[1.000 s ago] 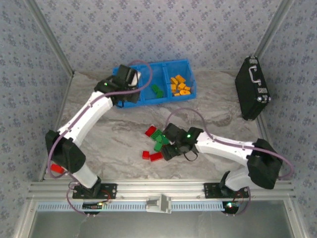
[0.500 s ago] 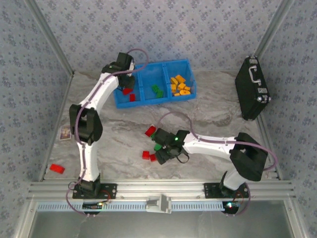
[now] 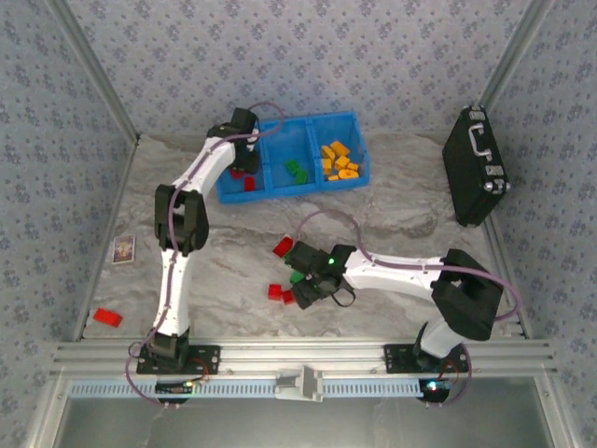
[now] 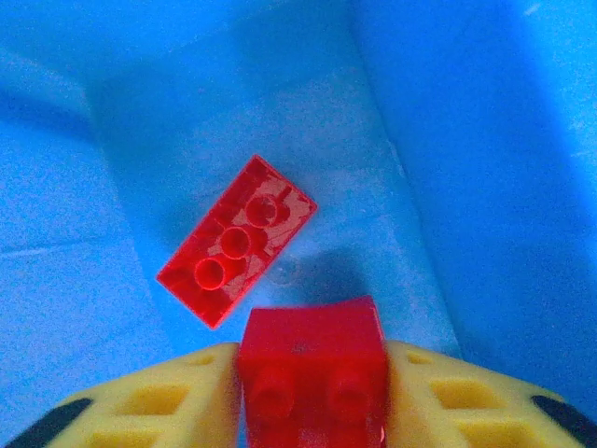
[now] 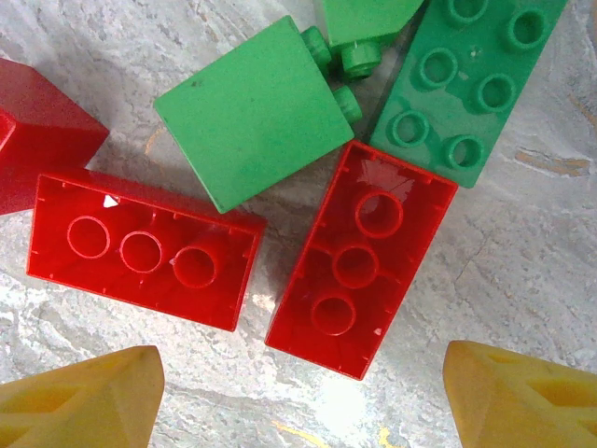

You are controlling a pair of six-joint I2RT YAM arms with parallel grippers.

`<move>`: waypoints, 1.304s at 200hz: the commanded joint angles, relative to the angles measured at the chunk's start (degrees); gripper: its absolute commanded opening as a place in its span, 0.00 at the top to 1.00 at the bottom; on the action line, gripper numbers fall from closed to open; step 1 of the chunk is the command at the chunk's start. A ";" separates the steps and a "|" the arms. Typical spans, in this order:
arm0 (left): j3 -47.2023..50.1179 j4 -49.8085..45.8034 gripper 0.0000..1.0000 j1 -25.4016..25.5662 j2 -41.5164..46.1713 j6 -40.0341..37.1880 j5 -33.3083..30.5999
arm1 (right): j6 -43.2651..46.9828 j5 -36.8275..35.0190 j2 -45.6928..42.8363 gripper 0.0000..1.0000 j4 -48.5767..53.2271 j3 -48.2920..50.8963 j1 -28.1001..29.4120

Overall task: Sort the legos into containers by color
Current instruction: Place the lego in the container.

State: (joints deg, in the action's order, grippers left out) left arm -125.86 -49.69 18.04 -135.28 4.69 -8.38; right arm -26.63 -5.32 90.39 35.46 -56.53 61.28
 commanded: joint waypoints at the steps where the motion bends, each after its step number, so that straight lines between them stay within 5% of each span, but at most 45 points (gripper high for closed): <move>1: -1.64 -1.69 0.52 0.07 -1.49 1.45 1.21 | -1.18 -1.56 -0.12 0.20 -0.10 -0.19 0.35; 93: 0.45 -1.71 0.38 0.15 2.58 2.18 3.31 | -0.95 -2.46 -0.11 0.26 -5.26 2.75 -0.90; 261: 16.32 -0.12 0.30 6.10 35.53 -1.05 6.57 | 0.62 -2.32 6.38 0.45 -8.10 1.02 -5.81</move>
State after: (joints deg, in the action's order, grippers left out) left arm -111.33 -49.17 22.65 -104.99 5.37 -2.76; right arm -26.11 -6.70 95.61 26.65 -54.63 55.48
